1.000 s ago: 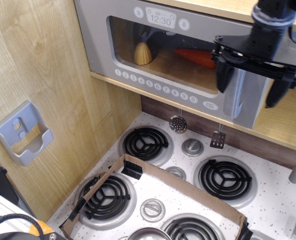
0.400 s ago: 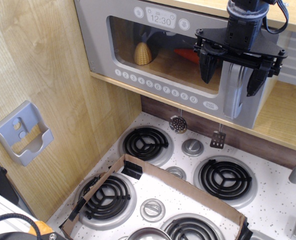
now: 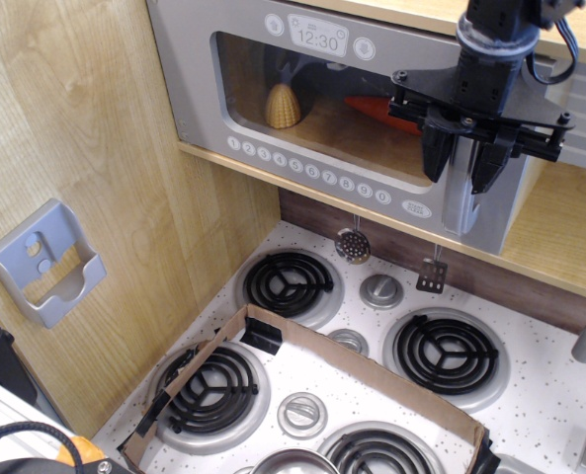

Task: Open microwave

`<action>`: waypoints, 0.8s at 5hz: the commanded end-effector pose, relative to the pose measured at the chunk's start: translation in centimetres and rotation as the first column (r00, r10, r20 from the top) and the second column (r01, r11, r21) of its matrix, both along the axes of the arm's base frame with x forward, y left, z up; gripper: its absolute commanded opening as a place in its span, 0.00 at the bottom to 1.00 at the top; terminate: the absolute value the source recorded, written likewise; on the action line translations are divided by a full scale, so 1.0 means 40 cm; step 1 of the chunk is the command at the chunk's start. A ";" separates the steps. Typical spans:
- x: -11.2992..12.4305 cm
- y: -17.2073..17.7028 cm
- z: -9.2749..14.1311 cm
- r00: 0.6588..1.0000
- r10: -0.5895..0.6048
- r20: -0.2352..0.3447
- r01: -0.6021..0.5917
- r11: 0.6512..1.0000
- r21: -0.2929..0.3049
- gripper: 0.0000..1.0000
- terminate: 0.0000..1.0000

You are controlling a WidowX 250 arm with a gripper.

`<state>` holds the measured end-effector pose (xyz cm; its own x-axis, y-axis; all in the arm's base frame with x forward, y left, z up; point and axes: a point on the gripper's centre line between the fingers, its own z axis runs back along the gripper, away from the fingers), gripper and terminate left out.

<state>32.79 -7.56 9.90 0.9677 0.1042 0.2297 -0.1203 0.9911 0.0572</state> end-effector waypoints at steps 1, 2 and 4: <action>-0.047 0.000 0.025 0.997 0.048 0.056 -0.048 0.999 -0.009 0.00 0.00; -0.086 -0.003 0.023 0.995 0.084 0.058 -0.083 0.997 -0.005 0.00 0.00; -0.186 -0.024 0.025 0.982 0.185 0.046 -0.183 0.983 -0.028 1.00 0.00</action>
